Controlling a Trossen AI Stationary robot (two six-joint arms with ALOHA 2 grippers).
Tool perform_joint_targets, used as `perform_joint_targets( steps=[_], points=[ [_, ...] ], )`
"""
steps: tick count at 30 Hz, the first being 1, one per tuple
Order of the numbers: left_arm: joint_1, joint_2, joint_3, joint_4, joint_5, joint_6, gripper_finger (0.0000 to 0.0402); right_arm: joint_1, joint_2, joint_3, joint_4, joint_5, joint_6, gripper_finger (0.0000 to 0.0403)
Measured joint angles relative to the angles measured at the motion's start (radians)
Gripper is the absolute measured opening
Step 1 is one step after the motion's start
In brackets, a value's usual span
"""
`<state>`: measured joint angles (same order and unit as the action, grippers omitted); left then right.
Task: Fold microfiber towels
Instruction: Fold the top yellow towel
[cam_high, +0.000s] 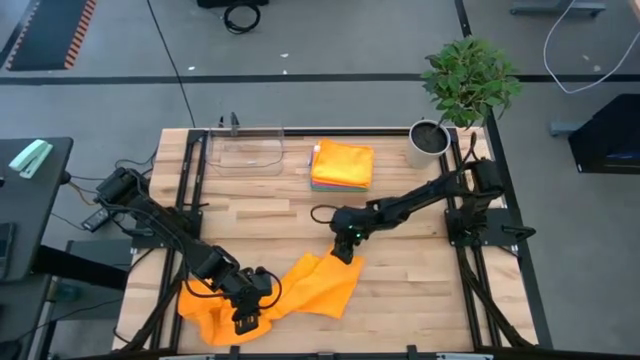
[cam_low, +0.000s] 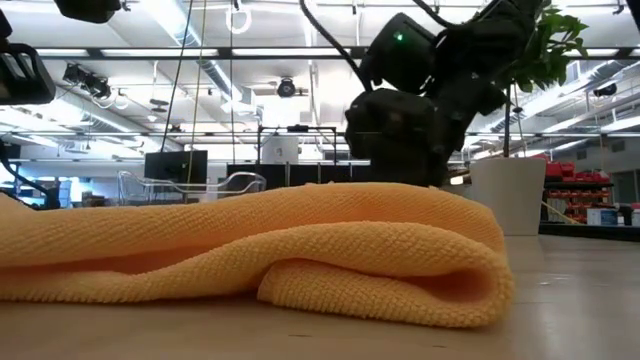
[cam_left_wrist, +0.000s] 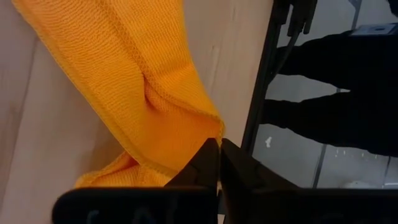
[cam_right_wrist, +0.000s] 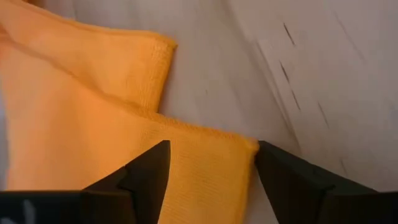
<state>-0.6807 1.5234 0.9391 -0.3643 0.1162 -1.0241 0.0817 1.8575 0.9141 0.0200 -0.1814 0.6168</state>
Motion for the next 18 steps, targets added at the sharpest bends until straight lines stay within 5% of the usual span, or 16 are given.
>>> perform_joint_targets(
  steps=[5,10,18],
  points=[
    [0.000,0.000,0.000,0.001,0.000,-0.001,0.0014,0.058,0.008,0.030,-0.025,0.154,-0.040,0.0187],
    [0.000,0.000,0.000,-0.004,0.000,0.006,0.0017,0.065,-0.034,0.027,-0.097,0.156,-0.097,0.0027],
    [0.047,-0.054,0.008,-0.007,-0.008,0.065,0.0018,0.064,-0.371,0.027,-0.290,0.190,-0.116,0.0004]
  ],
)
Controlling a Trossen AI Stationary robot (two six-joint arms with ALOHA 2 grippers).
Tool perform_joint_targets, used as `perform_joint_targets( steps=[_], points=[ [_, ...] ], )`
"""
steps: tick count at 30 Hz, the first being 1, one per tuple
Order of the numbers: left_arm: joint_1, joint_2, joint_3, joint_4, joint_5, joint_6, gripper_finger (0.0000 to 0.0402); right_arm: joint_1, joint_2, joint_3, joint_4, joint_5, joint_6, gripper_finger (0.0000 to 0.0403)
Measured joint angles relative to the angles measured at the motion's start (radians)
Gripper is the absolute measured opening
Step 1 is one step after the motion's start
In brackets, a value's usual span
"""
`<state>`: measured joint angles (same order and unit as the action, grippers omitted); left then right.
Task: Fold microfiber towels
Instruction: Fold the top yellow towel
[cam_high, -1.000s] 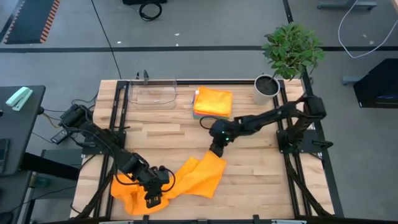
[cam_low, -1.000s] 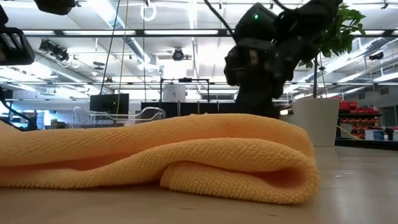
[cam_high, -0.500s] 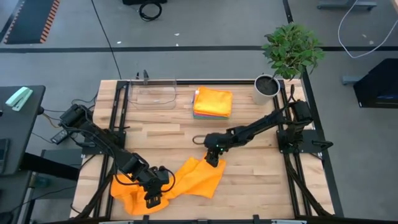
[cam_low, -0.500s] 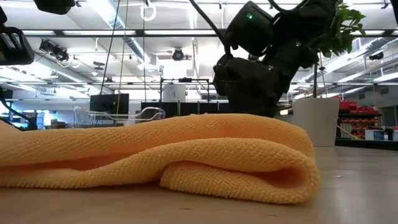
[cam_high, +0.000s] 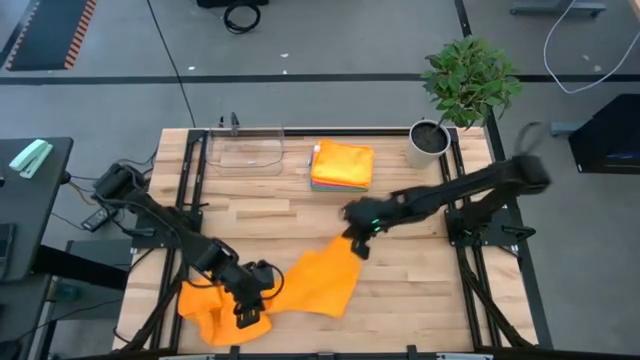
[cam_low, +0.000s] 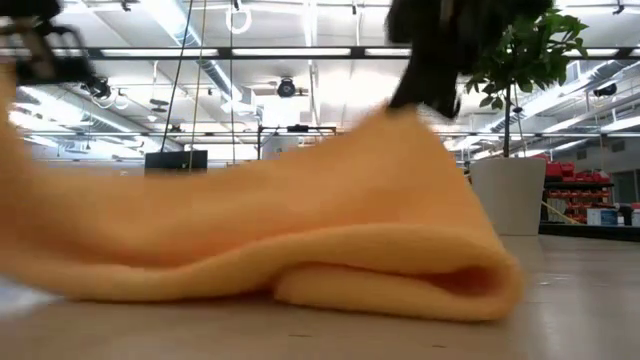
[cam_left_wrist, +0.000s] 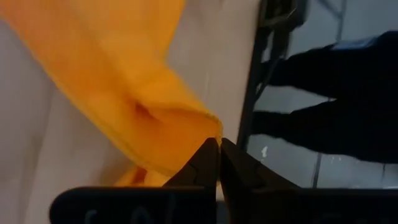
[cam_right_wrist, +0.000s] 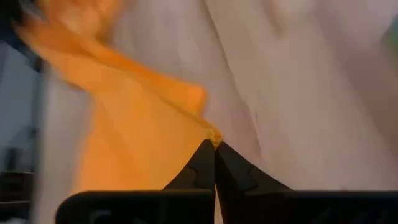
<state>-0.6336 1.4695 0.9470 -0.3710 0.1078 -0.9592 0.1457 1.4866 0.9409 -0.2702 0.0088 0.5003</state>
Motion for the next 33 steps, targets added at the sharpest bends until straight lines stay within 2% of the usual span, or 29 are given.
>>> perform_joint_targets(
  steps=[5,8,10,14,16,18,22,26,29,31,33],
  points=[
    [0.068,-0.128,0.009,-0.003,-0.033,0.082,0.0007,0.015,-0.320,0.000,-0.110,0.133,-0.038,0.0003],
    [0.116,-0.237,0.009,-0.030,-0.097,0.138,0.0012,0.013,-0.498,0.001,-0.193,0.219,-0.088,0.0002],
    [0.153,-0.320,0.009,-0.079,-0.173,0.189,0.0016,0.007,-0.597,0.001,-0.237,0.286,-0.130,0.0002],
    [0.281,-0.486,0.009,-0.113,-0.389,0.299,0.0007,-0.046,-0.737,0.001,-0.260,0.377,-0.265,0.0002],
    [0.366,-0.543,0.016,-0.114,-0.451,0.363,0.0008,-0.091,-0.778,0.001,-0.239,0.383,-0.365,0.0001],
    [0.451,-0.578,0.037,-0.112,-0.455,0.427,0.0010,-0.127,-0.808,0.009,-0.224,0.365,-0.450,0.0001],
    [0.540,-0.601,0.082,-0.130,-0.363,0.505,0.0007,-0.159,-0.812,0.069,-0.279,0.258,-0.471,0.0000],
    [0.510,-0.579,0.081,-0.179,-0.261,0.469,0.0009,-0.104,-0.777,0.072,-0.421,0.066,-0.311,0.0000],
    [0.406,-0.528,0.027,-0.207,-0.233,0.369,0.0006,0.027,-0.740,-0.015,-0.473,0.006,-0.133,0.0000],
    [0.307,-0.470,-0.032,-0.166,-0.225,0.272,0.0007,0.153,-0.712,-0.111,-0.408,0.005,0.000,0.0000],
    [0.191,-0.404,-0.101,-0.076,-0.216,0.167,0.0009,0.287,-0.673,-0.223,-0.259,0.027,0.138,0.0000]
  ],
)
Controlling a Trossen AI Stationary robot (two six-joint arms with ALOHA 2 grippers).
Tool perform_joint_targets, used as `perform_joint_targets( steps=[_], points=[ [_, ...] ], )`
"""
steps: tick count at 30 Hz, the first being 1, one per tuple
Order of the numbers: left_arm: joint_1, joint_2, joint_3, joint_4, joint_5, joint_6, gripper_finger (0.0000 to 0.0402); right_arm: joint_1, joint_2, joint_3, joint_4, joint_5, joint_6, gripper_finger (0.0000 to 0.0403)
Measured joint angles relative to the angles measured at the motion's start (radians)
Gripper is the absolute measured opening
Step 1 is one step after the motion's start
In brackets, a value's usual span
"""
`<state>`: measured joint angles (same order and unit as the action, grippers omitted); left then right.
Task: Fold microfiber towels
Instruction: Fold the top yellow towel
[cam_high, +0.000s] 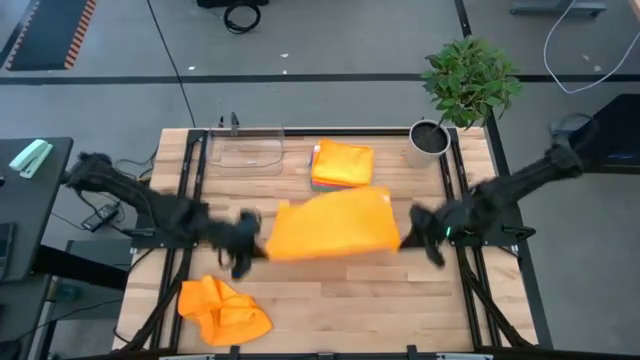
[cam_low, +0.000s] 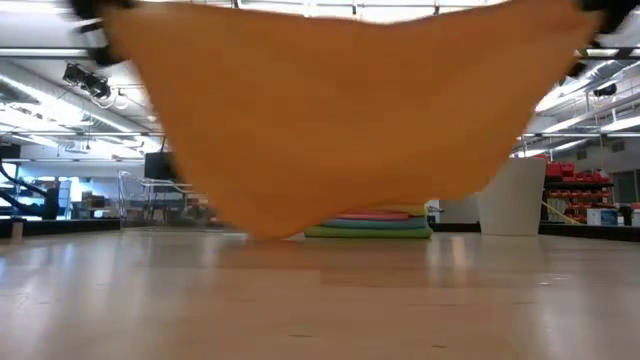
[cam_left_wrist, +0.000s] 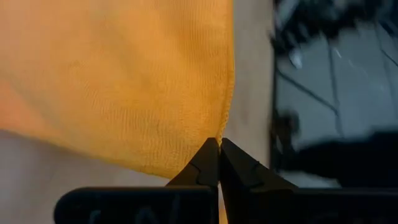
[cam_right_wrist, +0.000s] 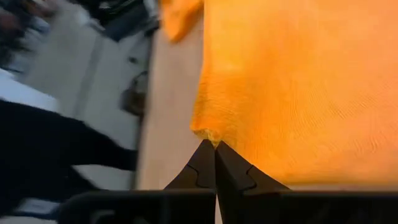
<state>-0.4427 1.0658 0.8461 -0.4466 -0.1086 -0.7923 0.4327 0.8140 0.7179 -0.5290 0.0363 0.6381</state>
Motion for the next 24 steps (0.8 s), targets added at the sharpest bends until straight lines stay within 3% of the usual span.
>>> perform_joint_targets(
  steps=[5,9,15,24],
  points=[
    [-0.235,0.202,-0.132,0.282,-0.035,-0.238,0.0006,0.302,0.174,-0.210,0.448,0.244,0.299,0.0000],
    [-0.303,0.318,-0.145,0.309,-0.106,-0.383,0.0009,0.418,0.345,-0.237,0.531,0.382,0.530,0.0000],
    [-0.261,0.330,-0.144,0.282,-0.150,-0.400,0.0006,0.409,0.475,-0.222,0.514,0.396,0.740,0.0000],
    [-0.173,0.301,-0.144,0.188,-0.164,-0.356,0.0006,0.338,0.429,-0.221,0.320,0.495,0.809,0.0000]
  ],
)
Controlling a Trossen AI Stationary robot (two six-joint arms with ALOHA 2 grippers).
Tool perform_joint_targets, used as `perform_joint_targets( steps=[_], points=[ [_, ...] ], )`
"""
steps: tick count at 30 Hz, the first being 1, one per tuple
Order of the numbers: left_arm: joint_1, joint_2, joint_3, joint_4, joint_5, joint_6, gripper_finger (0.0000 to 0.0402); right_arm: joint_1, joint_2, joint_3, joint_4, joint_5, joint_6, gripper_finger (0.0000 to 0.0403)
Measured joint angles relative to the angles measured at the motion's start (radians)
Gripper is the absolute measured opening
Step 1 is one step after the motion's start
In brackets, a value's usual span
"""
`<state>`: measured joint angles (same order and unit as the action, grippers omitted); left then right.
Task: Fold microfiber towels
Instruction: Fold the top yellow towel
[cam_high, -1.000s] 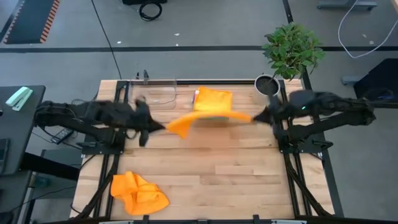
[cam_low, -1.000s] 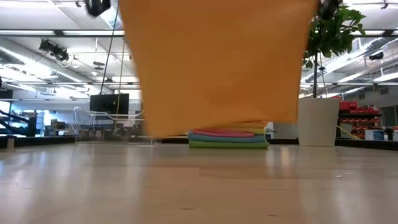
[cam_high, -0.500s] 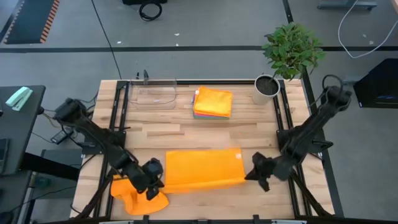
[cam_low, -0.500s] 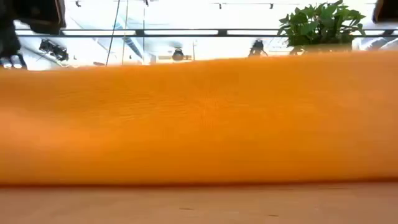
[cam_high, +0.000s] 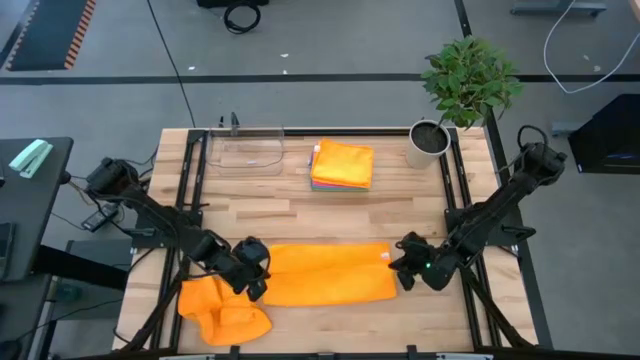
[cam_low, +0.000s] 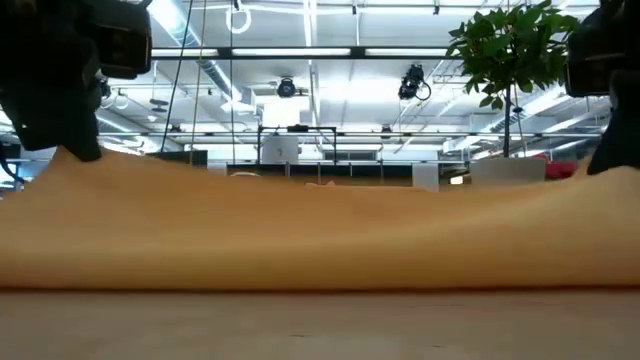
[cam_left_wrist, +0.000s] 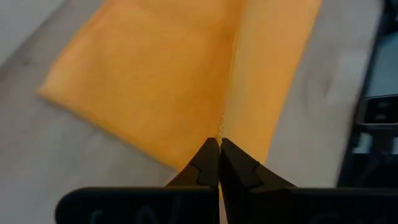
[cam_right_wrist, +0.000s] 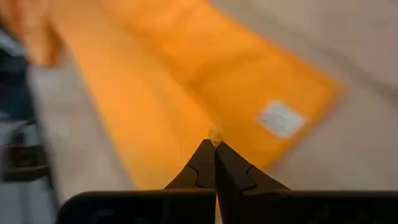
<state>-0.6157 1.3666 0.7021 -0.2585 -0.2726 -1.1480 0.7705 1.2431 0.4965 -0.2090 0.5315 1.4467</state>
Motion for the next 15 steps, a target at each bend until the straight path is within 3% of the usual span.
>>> perform_joint_targets(
  steps=[5,15],
  points=[
    [0.013,-0.009,0.000,-0.075,0.000,0.001,0.0014,-0.026,-0.013,0.000,-0.117,0.015,0.037,0.0000],
    [0.110,-0.008,0.000,-0.110,0.003,0.054,0.0016,-0.117,-0.011,0.000,-0.137,0.026,-0.010,0.0000]
  ],
)
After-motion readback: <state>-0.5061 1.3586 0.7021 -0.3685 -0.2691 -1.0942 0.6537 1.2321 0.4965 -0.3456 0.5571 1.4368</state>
